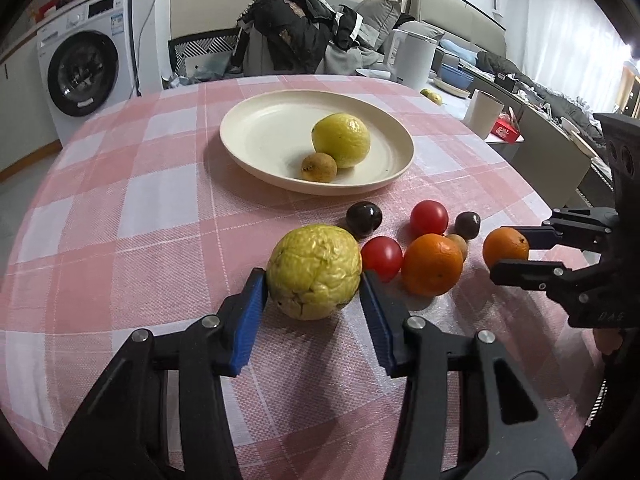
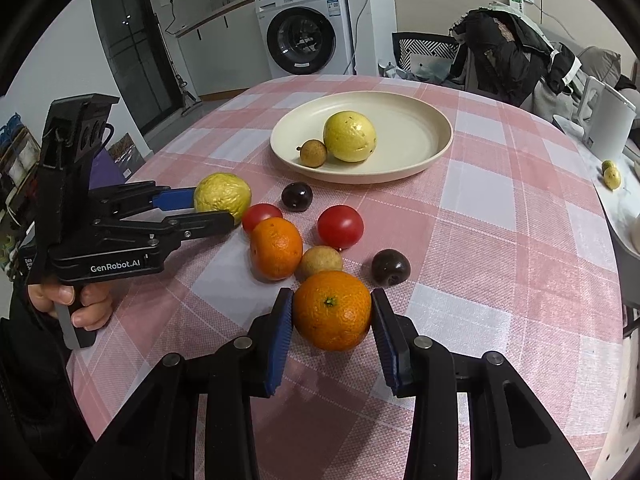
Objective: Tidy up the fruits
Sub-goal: 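Lift and carry the mandarin and wrinkled yellow fruit over the cream plate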
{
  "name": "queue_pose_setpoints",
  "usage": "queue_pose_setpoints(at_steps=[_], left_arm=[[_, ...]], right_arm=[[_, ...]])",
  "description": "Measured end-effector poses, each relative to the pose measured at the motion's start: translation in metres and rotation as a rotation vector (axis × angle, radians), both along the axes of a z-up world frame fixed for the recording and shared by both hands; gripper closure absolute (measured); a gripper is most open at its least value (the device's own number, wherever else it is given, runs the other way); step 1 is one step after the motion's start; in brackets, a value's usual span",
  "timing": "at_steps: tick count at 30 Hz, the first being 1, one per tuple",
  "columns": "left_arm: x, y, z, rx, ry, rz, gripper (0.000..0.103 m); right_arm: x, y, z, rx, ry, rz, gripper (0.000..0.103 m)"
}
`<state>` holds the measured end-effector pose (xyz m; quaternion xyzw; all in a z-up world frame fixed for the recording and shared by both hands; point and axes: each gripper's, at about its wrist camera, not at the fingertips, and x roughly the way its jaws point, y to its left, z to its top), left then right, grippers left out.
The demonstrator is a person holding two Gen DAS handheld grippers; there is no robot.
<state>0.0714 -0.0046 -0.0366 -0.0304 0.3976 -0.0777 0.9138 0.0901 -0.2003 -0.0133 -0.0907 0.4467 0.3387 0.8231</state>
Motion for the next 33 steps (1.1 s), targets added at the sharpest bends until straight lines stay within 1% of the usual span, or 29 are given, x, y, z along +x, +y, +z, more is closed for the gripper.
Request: queue_pose_setpoints(at_steps=[3, 8, 17, 22, 29, 33], left_arm=[[-0.003, -0.001, 0.004, 0.022, -0.022, 0.009, 0.058], [-0.007, 0.002, 0.010, 0.032, -0.041, 0.031, 0.058], [-0.013, 0.009, 0.026, 0.027, -0.089, 0.050, 0.058], [-0.014, 0.014, 0.035, 0.020, -0.113, 0.056, 0.058], [-0.006, 0.017, 0.043, 0.012, -0.129, 0.066, 0.058], [0.000, 0.014, 0.045, 0.010, -0.134, 0.061, 0.058]], right_arm=[[0.001, -0.002, 0.001, 0.006, -0.005, -0.007, 0.064], [0.002, -0.004, 0.004, 0.026, -0.017, -0.026, 0.064], [0.001, -0.007, 0.016, 0.086, -0.067, -0.052, 0.064], [0.006, -0.010, 0.019, 0.120, -0.084, -0.093, 0.064], [0.016, -0.015, 0.028, 0.168, -0.101, -0.150, 0.064], [0.024, -0.015, 0.035, 0.179, -0.113, -0.173, 0.064]])
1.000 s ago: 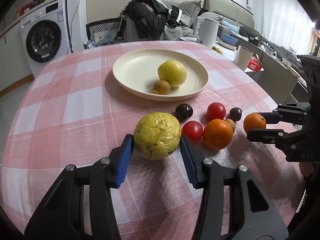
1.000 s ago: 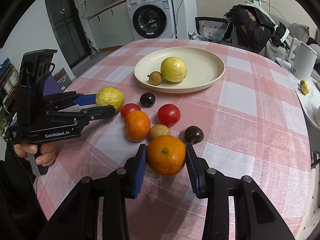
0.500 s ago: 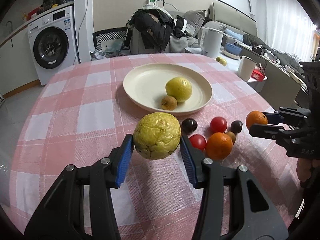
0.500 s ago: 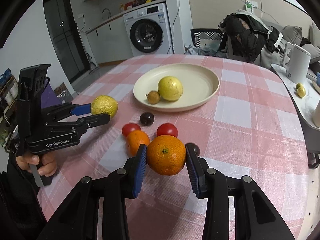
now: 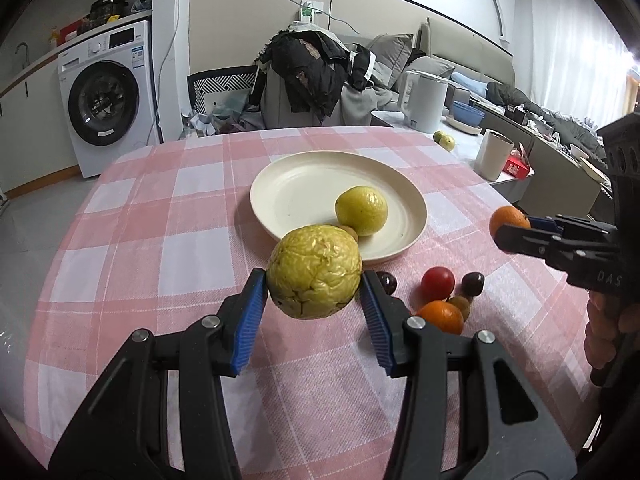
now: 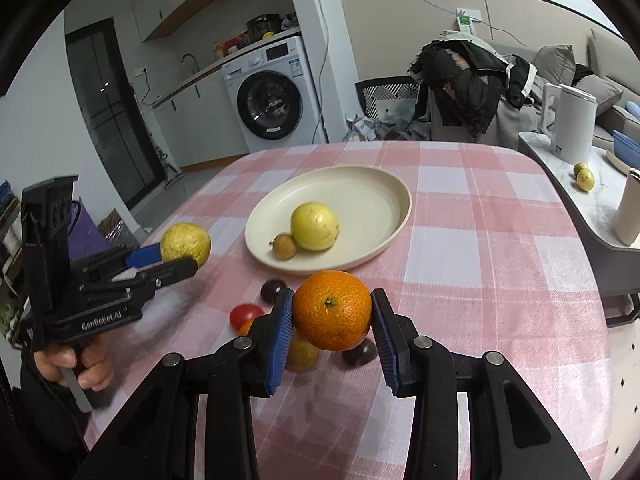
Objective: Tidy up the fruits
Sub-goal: 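Lift and carry the mandarin and wrinkled yellow fruit over the cream plate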
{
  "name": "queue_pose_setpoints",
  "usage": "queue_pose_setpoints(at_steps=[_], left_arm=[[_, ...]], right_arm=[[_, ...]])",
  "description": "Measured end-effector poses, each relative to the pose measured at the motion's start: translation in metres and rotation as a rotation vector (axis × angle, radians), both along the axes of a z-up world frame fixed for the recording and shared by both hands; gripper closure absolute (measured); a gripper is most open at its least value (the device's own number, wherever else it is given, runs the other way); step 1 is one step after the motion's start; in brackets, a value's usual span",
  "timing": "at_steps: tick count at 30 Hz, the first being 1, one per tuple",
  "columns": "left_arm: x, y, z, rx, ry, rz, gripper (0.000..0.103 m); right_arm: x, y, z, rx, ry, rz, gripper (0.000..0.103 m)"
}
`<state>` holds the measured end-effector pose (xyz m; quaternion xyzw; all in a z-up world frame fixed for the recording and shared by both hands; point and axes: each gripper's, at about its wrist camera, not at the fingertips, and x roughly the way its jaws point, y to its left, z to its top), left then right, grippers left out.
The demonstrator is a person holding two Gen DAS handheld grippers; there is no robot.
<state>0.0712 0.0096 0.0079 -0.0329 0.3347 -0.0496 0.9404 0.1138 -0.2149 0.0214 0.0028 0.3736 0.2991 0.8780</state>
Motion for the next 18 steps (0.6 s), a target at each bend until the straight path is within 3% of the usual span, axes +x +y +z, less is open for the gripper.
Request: queue_pose_setpoints(at_steps=[18], left_arm=[[0.033, -0.001, 0.014, -0.018, -0.026, 0.002, 0.058]], right_arm=[[0.034, 0.007, 0.011, 0.026, -0.017, -0.046, 0.064]])
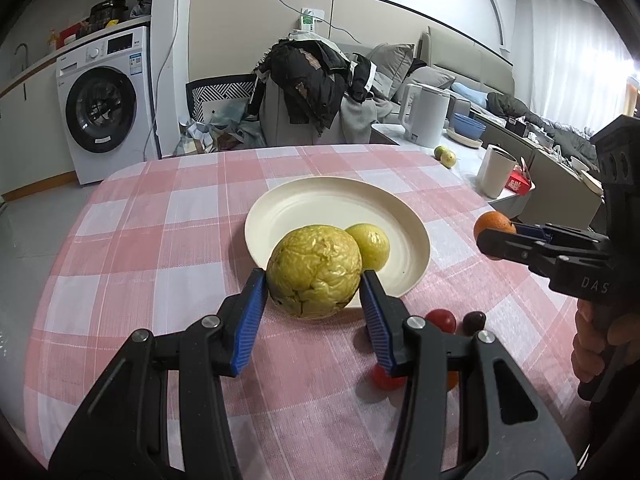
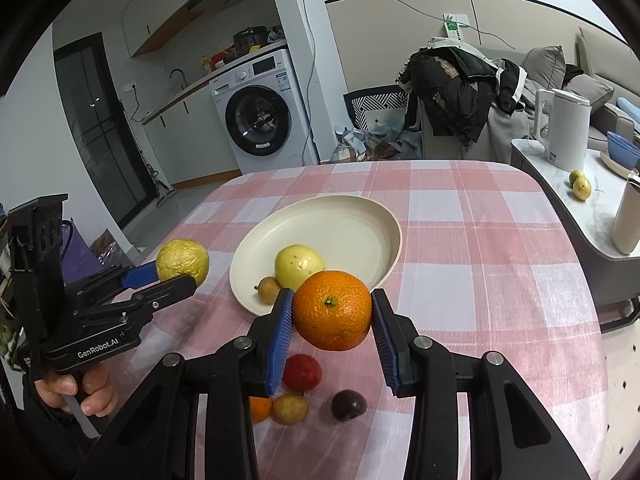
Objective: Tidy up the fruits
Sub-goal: 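Lift and carry the mandarin and wrinkled yellow fruit over the cream plate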
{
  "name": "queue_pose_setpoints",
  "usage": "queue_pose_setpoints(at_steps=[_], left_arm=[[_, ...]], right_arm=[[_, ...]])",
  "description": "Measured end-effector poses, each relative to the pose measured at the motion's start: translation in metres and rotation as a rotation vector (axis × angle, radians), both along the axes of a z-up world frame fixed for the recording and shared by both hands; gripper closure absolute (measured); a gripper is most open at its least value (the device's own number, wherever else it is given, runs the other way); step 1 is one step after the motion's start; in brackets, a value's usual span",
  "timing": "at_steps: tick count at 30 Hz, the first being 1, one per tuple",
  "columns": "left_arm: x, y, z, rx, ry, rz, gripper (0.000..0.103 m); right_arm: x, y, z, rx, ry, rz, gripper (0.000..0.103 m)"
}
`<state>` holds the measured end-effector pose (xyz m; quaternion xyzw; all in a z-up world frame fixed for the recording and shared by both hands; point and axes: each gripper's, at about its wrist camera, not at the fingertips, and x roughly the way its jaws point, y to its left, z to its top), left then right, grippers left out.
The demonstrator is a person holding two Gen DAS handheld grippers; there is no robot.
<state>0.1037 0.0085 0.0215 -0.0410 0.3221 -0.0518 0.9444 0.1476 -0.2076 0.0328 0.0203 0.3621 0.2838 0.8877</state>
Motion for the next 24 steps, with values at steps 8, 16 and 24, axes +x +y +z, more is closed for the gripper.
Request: queue_pose_setpoints(at_steps=[8, 16, 24], left_arm=[[0.015, 0.003, -0.003, 0.001, 0.014, 0.007, 0.058], [0.032, 0.003, -0.010, 0.001, 0.043, 0.001, 0.058], [0.049, 0.004, -0.018, 0.004, 0.062, -0.004, 0.058]], right_arm=[[0.013, 0.006, -0.003, -0.002, 0.010, 0.008, 0.064], [0.028, 0.013, -0.010, 0.001, 0.031, 0.015, 0.064], [0.040, 0.018, -0.017, -0.002, 0.057, 0.016, 0.064]])
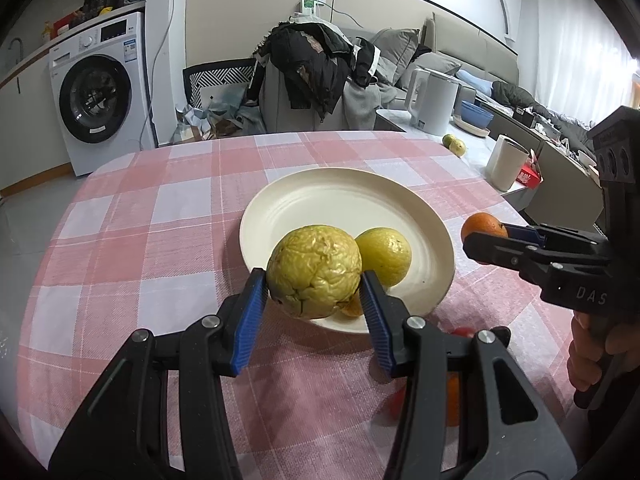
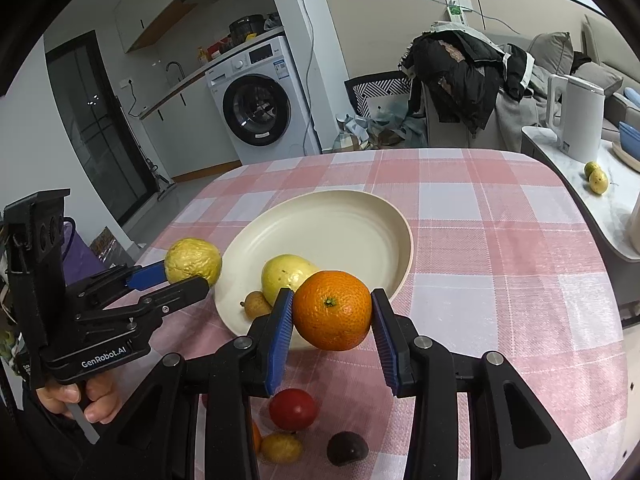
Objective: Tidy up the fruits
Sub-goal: 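Lift and carry the mandarin and wrinkled yellow fruit over the cream plate, then lower both fruits onto the plate and open both grippers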
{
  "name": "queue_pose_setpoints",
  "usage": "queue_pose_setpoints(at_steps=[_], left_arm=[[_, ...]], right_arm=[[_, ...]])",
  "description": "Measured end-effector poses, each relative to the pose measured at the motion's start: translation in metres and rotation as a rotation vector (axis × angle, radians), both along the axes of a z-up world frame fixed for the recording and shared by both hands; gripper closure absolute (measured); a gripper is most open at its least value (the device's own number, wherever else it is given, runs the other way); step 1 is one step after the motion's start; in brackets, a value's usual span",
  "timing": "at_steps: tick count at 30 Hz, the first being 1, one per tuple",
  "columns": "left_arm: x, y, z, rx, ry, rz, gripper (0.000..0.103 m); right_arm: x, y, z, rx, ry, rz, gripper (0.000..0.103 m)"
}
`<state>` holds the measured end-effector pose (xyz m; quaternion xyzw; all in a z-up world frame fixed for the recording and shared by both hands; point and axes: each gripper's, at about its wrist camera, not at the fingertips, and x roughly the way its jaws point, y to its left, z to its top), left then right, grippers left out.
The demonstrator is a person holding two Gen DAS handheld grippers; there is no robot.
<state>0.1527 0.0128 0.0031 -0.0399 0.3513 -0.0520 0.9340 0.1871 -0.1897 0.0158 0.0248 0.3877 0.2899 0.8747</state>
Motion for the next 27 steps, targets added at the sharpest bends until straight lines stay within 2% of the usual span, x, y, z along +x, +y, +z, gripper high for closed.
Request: queue_pose_setpoints(at_steps=[27], left_arm=[[0.039, 0.006, -0.032, 0.028, 0.055, -0.001, 0.058]], right_arm=[[0.029, 0.016, -0.027, -0.025, 0.043, -0.009, 0.063]])
